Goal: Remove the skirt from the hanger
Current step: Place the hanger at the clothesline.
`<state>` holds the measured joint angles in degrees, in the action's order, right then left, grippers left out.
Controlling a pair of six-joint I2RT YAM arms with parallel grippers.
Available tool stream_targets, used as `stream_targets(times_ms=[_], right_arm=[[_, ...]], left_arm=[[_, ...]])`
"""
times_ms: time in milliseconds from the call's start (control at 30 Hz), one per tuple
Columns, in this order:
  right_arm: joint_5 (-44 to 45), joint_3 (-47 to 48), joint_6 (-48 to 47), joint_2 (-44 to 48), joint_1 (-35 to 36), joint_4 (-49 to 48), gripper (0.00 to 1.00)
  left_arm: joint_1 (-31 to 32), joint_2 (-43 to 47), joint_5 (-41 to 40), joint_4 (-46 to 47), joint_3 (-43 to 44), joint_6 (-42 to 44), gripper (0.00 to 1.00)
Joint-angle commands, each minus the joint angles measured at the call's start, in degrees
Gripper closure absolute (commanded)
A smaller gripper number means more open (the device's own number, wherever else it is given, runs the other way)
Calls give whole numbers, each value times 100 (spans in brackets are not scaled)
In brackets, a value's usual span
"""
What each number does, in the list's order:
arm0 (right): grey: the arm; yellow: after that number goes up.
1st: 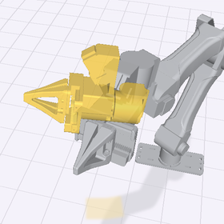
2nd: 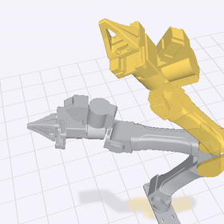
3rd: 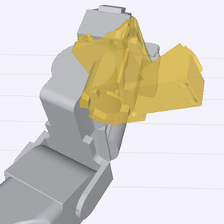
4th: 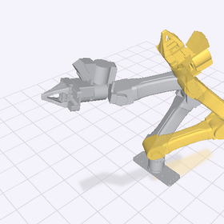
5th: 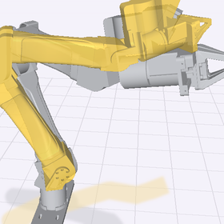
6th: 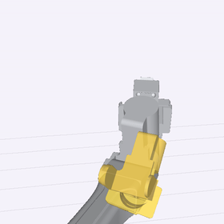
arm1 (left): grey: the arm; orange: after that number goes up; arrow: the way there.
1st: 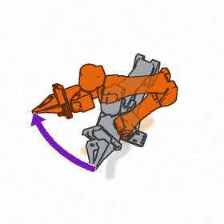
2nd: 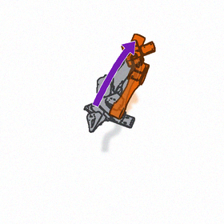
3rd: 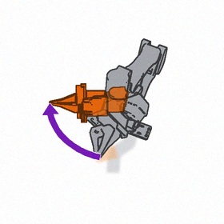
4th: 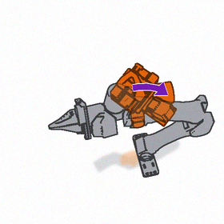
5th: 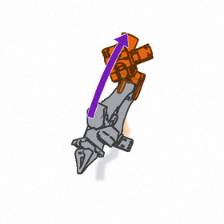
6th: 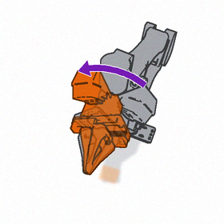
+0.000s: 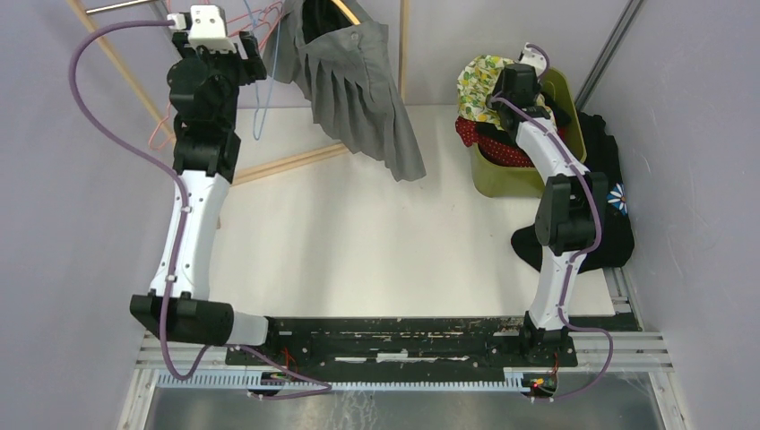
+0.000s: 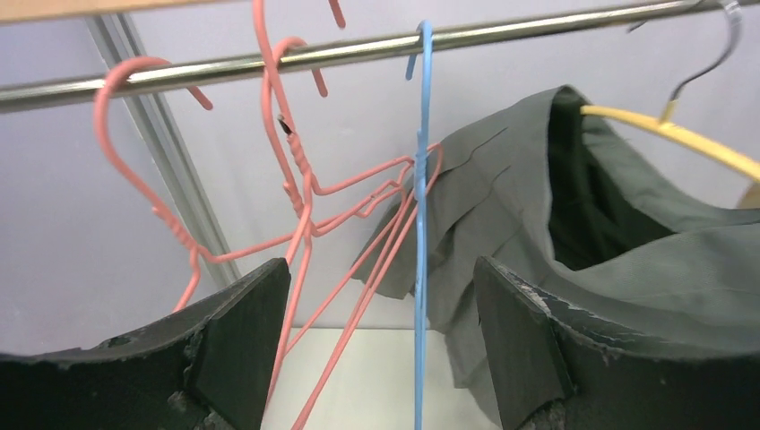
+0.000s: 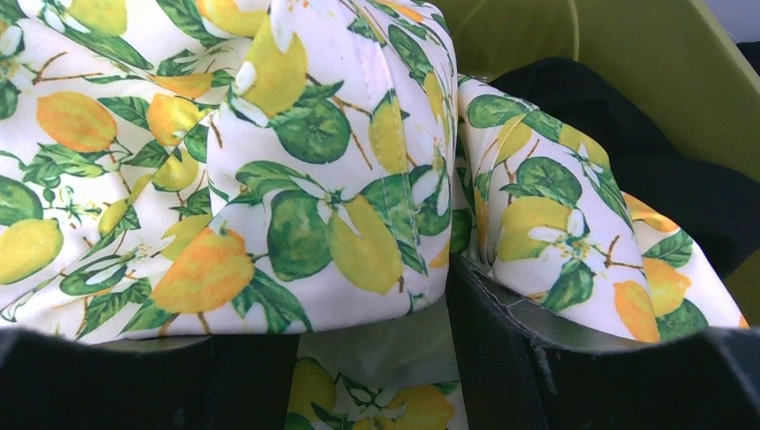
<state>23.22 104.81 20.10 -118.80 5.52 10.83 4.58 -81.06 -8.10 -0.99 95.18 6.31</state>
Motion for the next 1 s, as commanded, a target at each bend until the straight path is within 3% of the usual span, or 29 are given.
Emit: stream_targets(times_ms=[0,200,300,467,533,700,800,867,967], right_arm=[[-38,-54,-121,550,22,-261,36],[-176,-115,-297,712,78,-317,36],[-392,106,-726,756,195,-293,34],[-1041,462,-1303,866,343,-200,33],[-1494,515,-1309,929,372,-186,37],[-2535,631,-1226,911,565,-224,60],[-2828,892,-1025,651,755,-15,64],[-2895,1006,-1067,566,962,81,60],[-2703,1001,-1347,553,1221,162,43]], left_arm=[[-13,620,404,30,-127,-737,19],[149,719,991,21,40,-1488,23],[486,459,1280,2,314,-1734,29],[1003,65,1358,-18,711,-1879,30],[1102,-85,1354,-8,789,-1915,30],[1302,-466,1369,29,1080,-1915,30],[1389,-653,1364,38,1285,-1914,30],[1441,-758,1364,47,1427,-1914,30],[1486,-853,1371,45,1537,-1897,30]])
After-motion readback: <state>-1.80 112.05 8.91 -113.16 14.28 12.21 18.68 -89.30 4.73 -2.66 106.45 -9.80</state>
